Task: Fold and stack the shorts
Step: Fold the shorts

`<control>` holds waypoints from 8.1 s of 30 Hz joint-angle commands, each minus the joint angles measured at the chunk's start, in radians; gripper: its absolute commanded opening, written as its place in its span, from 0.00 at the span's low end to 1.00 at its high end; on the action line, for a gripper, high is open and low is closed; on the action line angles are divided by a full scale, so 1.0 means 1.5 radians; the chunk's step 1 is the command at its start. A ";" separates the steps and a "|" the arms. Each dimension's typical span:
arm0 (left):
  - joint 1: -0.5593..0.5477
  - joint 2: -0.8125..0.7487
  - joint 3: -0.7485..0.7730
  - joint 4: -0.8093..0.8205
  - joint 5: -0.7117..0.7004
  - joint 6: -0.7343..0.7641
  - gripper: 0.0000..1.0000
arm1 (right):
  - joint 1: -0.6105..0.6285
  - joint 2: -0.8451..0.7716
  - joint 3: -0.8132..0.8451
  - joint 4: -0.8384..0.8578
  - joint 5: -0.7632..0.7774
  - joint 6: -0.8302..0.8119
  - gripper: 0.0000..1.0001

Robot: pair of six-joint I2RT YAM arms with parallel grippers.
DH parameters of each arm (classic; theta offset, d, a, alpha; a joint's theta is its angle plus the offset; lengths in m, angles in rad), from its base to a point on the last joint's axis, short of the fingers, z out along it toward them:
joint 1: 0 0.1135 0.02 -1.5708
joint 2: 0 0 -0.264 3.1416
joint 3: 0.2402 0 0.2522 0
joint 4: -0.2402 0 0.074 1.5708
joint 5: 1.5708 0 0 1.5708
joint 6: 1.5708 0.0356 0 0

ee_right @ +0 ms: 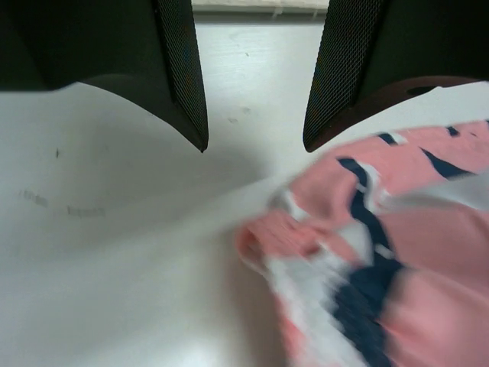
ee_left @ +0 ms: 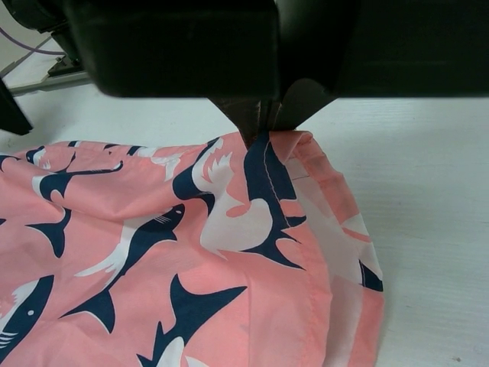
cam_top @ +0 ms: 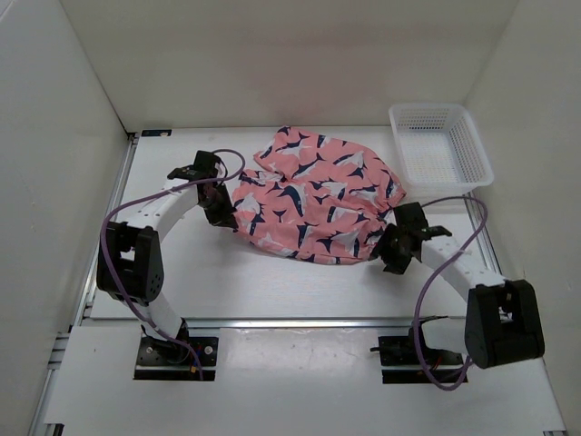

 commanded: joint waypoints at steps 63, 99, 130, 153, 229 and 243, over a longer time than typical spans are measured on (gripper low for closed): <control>0.154 -0.315 0.845 -0.215 -0.172 0.032 0.10 | -0.035 -0.138 0.915 -0.474 0.013 -0.299 0.00; 0.197 0.044 0.595 -0.154 -0.115 0.116 0.10 | 0.238 0.513 0.744 -0.065 -0.135 -0.227 0.35; 0.222 -0.057 0.524 -0.198 -0.105 0.140 0.10 | 0.392 0.932 1.187 -0.048 -0.070 -0.249 0.60; 0.184 0.020 0.423 -0.137 -0.026 0.178 0.10 | 0.174 0.425 0.505 0.005 0.197 -0.106 0.00; 0.192 0.005 0.767 -0.049 0.162 0.060 0.10 | -0.082 0.093 0.661 0.151 -0.199 -0.273 0.00; 0.029 -0.385 -0.116 -0.001 0.043 0.052 0.10 | -0.082 -0.187 0.173 0.005 -0.028 -0.200 0.47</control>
